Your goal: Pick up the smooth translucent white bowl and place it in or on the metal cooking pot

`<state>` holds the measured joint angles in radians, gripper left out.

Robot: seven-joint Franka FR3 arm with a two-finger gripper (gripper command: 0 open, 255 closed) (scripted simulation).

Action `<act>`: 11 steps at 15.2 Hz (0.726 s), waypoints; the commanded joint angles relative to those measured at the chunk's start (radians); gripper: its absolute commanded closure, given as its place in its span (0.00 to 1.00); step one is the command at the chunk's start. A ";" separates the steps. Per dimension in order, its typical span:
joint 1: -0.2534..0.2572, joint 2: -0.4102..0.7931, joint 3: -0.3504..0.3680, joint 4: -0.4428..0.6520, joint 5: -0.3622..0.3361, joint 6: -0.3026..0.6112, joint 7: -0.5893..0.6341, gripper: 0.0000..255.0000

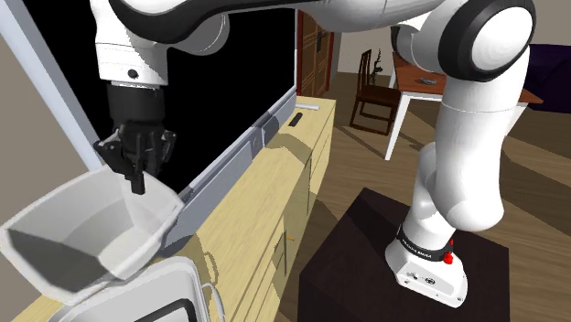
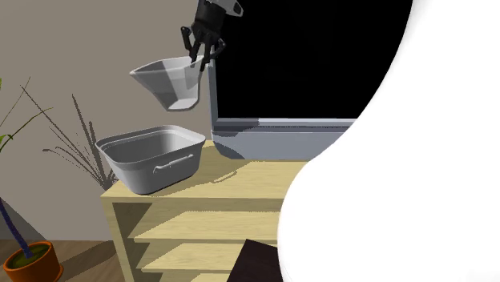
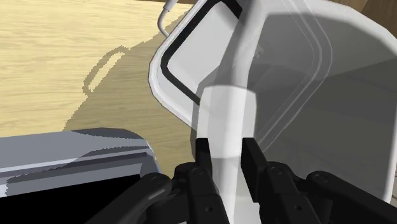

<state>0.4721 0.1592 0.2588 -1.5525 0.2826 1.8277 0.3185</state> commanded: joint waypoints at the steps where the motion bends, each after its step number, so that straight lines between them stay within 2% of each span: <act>1: 0.031 0.034 0.018 0.049 -0.019 0.002 0.054 1.00; 6: 0.110 0.132 0.052 0.197 -0.074 -0.020 0.174 1.00; 11: 0.107 0.121 0.051 0.114 -0.065 0.049 0.154 1.00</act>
<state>0.5805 0.2816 0.3096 -1.4246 0.2157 1.8624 0.4769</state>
